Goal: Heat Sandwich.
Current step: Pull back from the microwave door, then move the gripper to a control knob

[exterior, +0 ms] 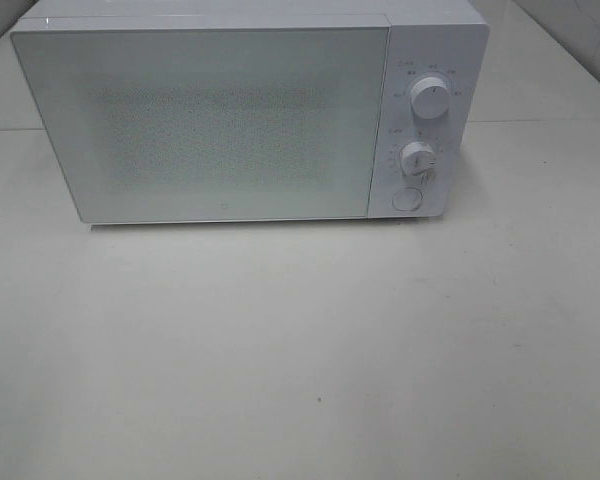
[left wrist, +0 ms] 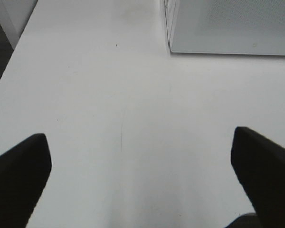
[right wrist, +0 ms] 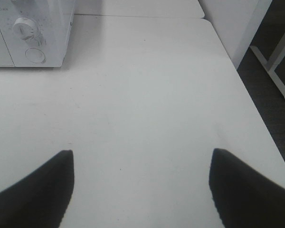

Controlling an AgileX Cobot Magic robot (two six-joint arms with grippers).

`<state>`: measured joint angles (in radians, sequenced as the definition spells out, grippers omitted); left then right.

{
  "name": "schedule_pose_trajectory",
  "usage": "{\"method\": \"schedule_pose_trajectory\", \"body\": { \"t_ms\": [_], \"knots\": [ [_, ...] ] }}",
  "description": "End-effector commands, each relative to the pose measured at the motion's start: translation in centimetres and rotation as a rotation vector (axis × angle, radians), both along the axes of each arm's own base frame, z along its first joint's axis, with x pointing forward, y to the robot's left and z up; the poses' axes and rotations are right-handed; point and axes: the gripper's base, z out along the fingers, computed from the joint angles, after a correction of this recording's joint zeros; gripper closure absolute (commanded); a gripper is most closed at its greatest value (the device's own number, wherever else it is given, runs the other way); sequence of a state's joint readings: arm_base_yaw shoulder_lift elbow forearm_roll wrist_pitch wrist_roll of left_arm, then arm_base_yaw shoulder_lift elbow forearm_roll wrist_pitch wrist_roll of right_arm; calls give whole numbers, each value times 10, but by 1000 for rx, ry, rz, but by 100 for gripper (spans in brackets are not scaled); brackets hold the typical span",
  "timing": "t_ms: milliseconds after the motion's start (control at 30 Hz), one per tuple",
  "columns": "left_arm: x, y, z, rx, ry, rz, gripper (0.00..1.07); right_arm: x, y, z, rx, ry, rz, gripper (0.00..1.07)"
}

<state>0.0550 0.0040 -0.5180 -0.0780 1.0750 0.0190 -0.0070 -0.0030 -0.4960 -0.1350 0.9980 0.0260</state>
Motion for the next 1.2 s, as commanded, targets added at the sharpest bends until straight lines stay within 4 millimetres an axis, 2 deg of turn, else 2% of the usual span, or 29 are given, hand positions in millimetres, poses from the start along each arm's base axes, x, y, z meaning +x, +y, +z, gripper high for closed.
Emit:
{"method": "schedule_pose_trajectory", "body": {
  "t_ms": [33,1200],
  "knots": [
    [-5,-1,0,-3,-36,-2,9,-4,0,0,-17,-33,2,32],
    [-5,-1,0,-3,-33,-2,9,-4,0,0,-17,-33,2,32]
  ]
}}
